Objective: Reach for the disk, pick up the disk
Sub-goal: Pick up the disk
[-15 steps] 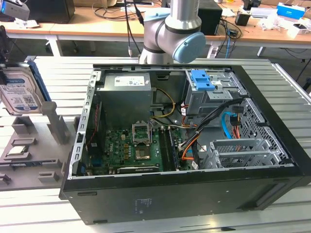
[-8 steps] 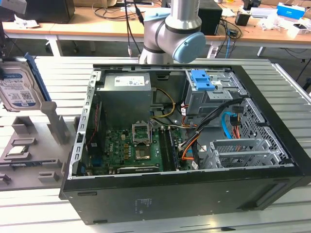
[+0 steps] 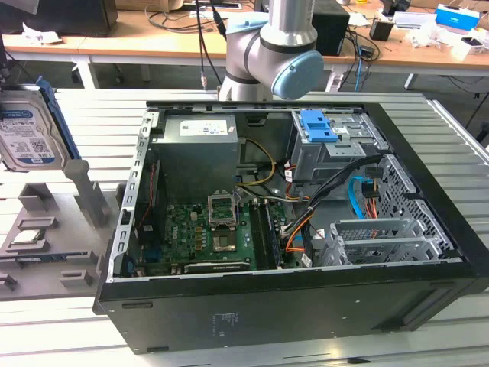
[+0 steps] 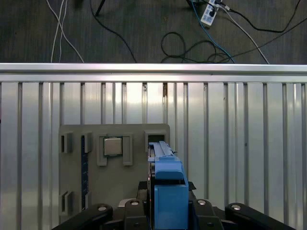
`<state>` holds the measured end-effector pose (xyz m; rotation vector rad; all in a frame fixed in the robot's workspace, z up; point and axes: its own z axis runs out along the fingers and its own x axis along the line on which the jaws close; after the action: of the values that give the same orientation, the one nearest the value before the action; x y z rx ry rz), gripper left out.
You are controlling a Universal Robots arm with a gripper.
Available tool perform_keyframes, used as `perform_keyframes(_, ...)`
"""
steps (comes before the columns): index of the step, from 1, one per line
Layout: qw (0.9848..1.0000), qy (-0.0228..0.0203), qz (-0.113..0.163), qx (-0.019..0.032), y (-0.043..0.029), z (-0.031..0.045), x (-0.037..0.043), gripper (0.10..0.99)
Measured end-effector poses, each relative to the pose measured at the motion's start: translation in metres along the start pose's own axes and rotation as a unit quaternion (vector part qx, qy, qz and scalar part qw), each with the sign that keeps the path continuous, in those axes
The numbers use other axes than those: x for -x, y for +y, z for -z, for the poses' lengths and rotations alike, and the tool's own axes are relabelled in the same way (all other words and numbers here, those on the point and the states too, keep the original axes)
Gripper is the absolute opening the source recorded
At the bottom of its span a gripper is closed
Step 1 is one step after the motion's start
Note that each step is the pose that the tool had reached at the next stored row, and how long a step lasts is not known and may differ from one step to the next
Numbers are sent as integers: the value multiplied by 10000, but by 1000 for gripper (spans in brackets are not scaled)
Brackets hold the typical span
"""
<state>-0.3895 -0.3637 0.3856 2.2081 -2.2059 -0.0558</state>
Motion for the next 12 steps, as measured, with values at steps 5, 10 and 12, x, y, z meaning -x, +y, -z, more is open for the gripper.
perform_keyframes(5, 10000, 0, 0, 0, 2, 46, 1, 365)
perform_keyframes(10, 10000, 0, 0, 0, 3, 127, 1, 365)
perform_keyframes(12, 10000, 0, 0, 0, 4, 159, 2, 365)
